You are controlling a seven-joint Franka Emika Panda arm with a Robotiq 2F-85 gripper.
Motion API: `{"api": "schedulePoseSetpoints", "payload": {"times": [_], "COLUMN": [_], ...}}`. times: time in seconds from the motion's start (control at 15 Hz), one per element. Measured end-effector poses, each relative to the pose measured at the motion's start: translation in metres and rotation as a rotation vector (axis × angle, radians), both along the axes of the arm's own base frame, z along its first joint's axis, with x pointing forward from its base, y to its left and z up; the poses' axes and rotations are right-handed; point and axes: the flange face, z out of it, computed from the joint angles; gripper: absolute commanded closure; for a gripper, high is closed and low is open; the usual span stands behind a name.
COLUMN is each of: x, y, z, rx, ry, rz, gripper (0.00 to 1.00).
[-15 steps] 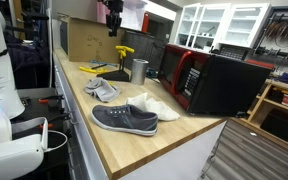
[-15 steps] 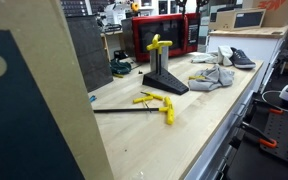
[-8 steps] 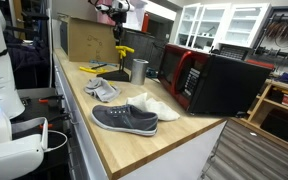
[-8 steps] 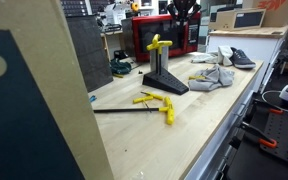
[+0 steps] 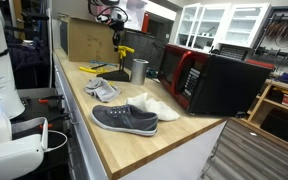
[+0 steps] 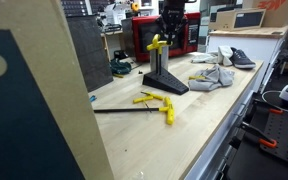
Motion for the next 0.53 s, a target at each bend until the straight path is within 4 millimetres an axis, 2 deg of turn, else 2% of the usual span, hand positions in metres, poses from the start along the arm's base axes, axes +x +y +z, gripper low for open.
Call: {"api": "schedulePoseSetpoints", "payload": {"times": [0.53], "x": [0.01], "y": [0.023], "z": [0.004], "rx": [0.055], "ry": [-0.088], "rz": [0.037], "gripper": [1.0]}}
